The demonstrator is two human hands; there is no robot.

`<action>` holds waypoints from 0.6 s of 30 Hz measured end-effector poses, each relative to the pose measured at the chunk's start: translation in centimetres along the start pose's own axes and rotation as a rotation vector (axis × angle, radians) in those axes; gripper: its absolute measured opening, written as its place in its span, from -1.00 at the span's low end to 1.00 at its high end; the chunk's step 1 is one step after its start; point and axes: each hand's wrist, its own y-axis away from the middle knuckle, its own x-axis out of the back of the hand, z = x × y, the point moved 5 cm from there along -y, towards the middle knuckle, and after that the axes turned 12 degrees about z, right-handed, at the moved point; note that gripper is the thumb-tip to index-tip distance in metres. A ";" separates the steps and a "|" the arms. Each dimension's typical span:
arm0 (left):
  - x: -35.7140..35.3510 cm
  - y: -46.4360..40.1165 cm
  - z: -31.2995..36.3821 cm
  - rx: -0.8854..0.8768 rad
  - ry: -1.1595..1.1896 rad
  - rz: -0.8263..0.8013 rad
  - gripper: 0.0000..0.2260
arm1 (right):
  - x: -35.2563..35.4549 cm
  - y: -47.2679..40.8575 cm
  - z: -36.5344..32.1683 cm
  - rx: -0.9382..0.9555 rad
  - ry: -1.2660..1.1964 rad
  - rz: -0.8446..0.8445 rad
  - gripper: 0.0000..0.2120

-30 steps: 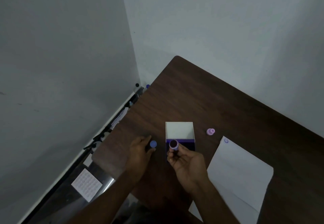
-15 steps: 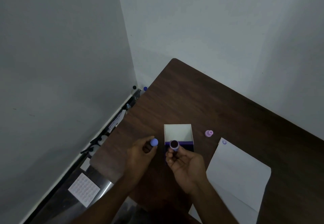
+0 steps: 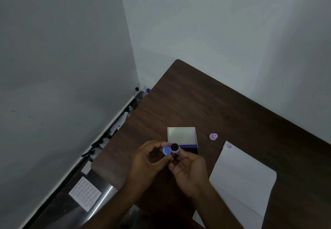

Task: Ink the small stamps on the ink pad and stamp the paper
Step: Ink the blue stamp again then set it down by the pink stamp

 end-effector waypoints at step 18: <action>-0.6 -0.4 1.6 -0.215 -0.335 -0.046 -0.71 | -0.3 -0.8 -0.3 0.167 0.237 0.006 -0.74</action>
